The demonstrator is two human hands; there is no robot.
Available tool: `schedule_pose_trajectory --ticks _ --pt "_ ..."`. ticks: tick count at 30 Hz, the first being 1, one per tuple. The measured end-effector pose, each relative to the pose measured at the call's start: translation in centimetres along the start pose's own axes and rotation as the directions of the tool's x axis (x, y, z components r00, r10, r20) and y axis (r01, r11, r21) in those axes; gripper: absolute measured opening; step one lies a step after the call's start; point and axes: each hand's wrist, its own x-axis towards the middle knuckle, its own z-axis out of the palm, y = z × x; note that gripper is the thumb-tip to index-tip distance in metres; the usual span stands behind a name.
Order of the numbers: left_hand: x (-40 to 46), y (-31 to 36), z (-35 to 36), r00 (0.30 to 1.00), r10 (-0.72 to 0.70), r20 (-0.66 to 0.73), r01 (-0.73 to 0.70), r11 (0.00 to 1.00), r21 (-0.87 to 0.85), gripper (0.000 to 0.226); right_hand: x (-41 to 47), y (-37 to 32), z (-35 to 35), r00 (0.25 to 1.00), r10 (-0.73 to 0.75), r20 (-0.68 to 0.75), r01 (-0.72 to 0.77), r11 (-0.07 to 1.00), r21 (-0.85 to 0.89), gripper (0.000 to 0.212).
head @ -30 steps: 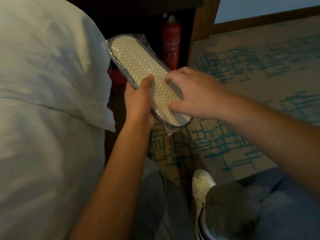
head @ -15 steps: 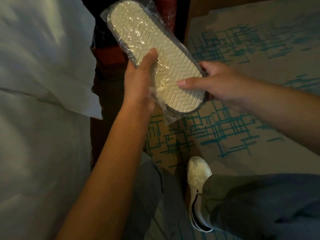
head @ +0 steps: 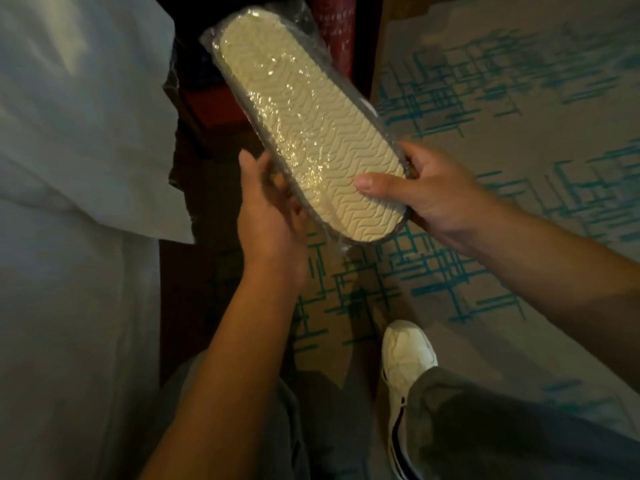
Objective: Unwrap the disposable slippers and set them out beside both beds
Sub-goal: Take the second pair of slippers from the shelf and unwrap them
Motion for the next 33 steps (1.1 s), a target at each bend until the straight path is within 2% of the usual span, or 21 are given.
schedule_pose_trajectory --ticks 3,6,11,14,18,19,21,22,23,25,26,27,29,31,33 --pt "-1.1 -1.6 -0.8 0.999 0.026 0.035 -0.032 0.979 0.200 0.035 -0.1 1.2 0.0 0.998 -0.023 -0.066 0.031 0.993 0.113 0.059" --pt "-1.6 -2.1 -1.2 0.990 0.060 0.129 -0.107 0.914 0.391 0.033 -0.5 2.3 0.1 0.993 -0.014 -0.114 0.032 0.987 0.155 0.049" --pt "-1.9 -2.1 -1.7 0.982 0.069 0.177 -0.142 0.886 0.442 0.027 -0.7 3.4 0.5 0.989 -0.001 -0.148 0.018 0.993 0.117 0.043" --pt "-1.9 -2.3 -1.9 0.972 0.085 0.219 -0.185 0.850 0.492 0.040 -1.4 4.0 0.4 0.980 -0.009 -0.197 0.026 0.996 0.084 0.045" --pt "-1.9 -3.2 -2.6 0.950 0.190 0.246 -0.307 0.696 0.649 0.083 -3.0 5.0 0.1 0.961 0.004 -0.275 0.017 0.997 0.074 0.060" --pt "-2.0 -3.5 -2.8 0.941 0.219 0.257 -0.337 0.656 0.675 0.087 -3.3 5.3 0.1 0.957 0.008 -0.290 0.016 0.997 0.080 0.062" --pt "-2.3 -3.9 -2.6 0.929 0.261 0.263 -0.369 0.603 0.707 0.084 -3.7 5.5 0.2 0.955 0.006 -0.297 0.021 0.996 0.089 0.053" --pt "-2.4 -4.0 -2.4 0.933 0.261 0.249 -0.360 0.622 0.696 0.080 -3.7 5.4 0.2 0.956 0.005 -0.294 0.026 0.995 0.101 0.046" --pt "-2.3 -4.0 -2.2 0.945 0.241 0.223 -0.328 0.688 0.647 0.075 -3.6 5.3 0.3 0.957 0.008 -0.289 0.031 0.991 0.129 0.041" --pt "-1.8 -3.7 -2.1 0.978 0.124 0.171 -0.184 0.898 0.400 0.066 -3.3 4.9 0.3 0.962 0.025 -0.270 0.035 0.976 0.214 0.047" --pt "-1.5 -3.7 -2.3 0.984 0.063 0.170 -0.108 0.956 0.273 0.063 -3.2 4.7 0.3 0.965 0.029 -0.259 0.038 0.968 0.249 0.052" --pt "-1.3 -3.8 -2.2 0.983 0.024 0.184 -0.063 0.976 0.208 0.061 -3.3 4.5 0.1 0.968 0.030 -0.250 0.040 0.961 0.272 0.056" --pt "-1.3 -3.9 -2.4 0.974 -0.002 0.229 -0.041 0.982 0.185 0.057 -3.3 4.5 -0.3 0.968 0.035 -0.249 0.041 0.954 0.296 0.056" --pt "-1.4 -4.0 -2.5 0.970 -0.002 0.243 -0.051 0.976 0.212 0.053 -3.3 4.7 -0.4 0.963 0.044 -0.265 0.046 0.944 0.326 0.055" --pt "-1.6 -3.8 -2.4 0.976 0.056 0.212 -0.123 0.940 0.317 0.045 -3.3 4.8 -0.4 0.957 0.048 -0.285 0.054 0.939 0.339 0.056"
